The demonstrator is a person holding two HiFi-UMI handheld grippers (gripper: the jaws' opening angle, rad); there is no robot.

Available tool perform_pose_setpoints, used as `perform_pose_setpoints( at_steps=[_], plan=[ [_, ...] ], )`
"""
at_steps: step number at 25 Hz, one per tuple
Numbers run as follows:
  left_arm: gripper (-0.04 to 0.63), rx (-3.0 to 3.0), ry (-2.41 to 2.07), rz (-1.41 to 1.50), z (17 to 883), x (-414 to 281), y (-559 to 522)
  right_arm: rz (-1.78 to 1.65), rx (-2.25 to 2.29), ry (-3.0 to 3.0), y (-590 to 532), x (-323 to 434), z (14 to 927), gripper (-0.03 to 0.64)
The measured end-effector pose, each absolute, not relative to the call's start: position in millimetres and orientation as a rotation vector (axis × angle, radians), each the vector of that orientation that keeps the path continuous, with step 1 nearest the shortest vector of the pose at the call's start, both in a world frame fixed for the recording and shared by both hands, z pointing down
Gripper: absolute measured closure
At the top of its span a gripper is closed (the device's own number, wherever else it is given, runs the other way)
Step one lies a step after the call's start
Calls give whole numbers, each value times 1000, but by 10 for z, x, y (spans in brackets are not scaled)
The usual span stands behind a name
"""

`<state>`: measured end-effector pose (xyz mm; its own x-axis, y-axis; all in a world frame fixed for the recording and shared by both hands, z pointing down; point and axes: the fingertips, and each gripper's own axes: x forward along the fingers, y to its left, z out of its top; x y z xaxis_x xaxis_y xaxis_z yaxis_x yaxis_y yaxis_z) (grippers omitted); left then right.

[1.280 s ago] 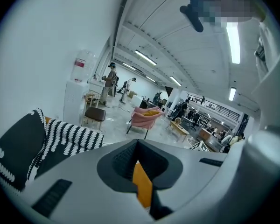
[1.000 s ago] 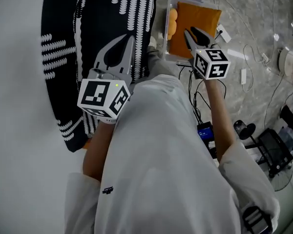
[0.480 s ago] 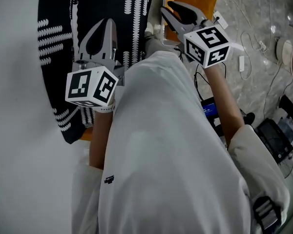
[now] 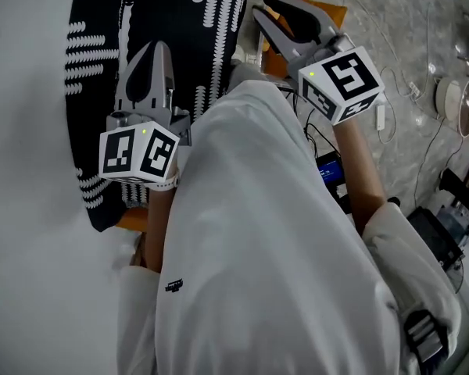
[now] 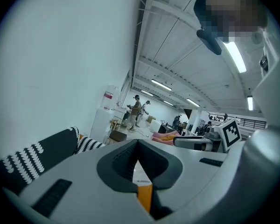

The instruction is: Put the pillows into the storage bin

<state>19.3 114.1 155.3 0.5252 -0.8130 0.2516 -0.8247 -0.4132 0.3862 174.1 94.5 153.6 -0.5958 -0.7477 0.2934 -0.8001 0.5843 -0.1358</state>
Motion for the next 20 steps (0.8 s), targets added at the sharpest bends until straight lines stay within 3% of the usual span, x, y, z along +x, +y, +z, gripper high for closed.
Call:
perform_pose_setpoints(
  at_steps=[5, 9, 20],
  plan=[
    [586, 2329, -1383, 37, 1474, 25, 1351, 320, 1275, -2664, 1148, 1565, 1380, 543],
    [586, 2340, -1409, 43, 1439, -70, 1422, 243, 1208, -2689, 1272, 1441, 1299, 604],
    [586, 2321, -1449, 14, 1382, -233, 1538, 224, 1173, -2730, 1386, 1238, 1250, 604]
  ],
)
